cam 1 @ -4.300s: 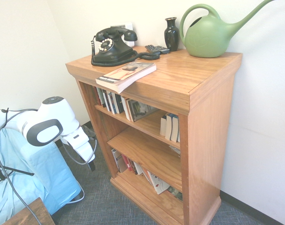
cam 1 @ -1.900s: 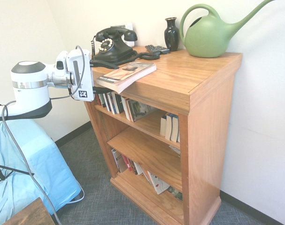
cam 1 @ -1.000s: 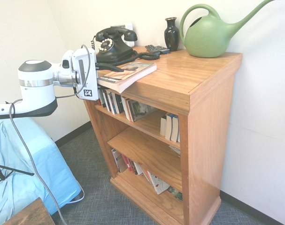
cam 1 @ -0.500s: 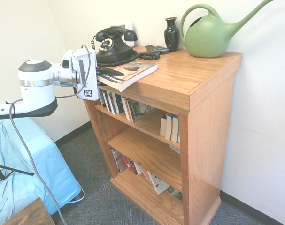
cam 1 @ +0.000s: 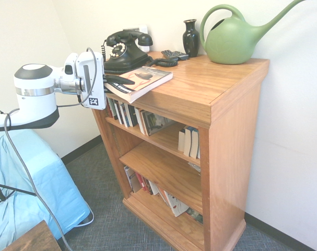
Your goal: Organize the shelf
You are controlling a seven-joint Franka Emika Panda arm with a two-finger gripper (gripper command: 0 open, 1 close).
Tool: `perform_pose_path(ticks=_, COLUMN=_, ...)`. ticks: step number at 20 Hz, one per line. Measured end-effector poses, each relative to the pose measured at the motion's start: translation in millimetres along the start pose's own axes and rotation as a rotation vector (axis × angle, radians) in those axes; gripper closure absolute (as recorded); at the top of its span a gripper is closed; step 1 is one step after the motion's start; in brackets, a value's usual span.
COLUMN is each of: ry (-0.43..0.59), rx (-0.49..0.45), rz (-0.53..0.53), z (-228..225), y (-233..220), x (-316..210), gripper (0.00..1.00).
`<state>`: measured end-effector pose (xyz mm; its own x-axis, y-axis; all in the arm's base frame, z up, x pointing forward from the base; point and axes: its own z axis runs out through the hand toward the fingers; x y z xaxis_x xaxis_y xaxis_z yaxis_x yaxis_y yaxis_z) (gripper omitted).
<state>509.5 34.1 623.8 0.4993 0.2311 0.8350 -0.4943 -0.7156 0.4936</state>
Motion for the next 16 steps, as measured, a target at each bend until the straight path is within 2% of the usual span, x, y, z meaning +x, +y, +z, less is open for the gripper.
perform_pose_path(ticks=6, ry=-0.072, rx=0.046, rz=0.179, z=-38.0, y=65.2, x=-8.6, gripper=1.00)
perform_pose_path(ticks=10, ry=-0.134, rx=0.106, rz=0.318, z=-63.2, y=109.4, x=-36.5, gripper=1.00)
perform_pose_path(ticks=16, ry=-0.223, rx=0.193, rz=0.427, z=-89.0, y=118.2, x=-87.2, gripper=1.00)
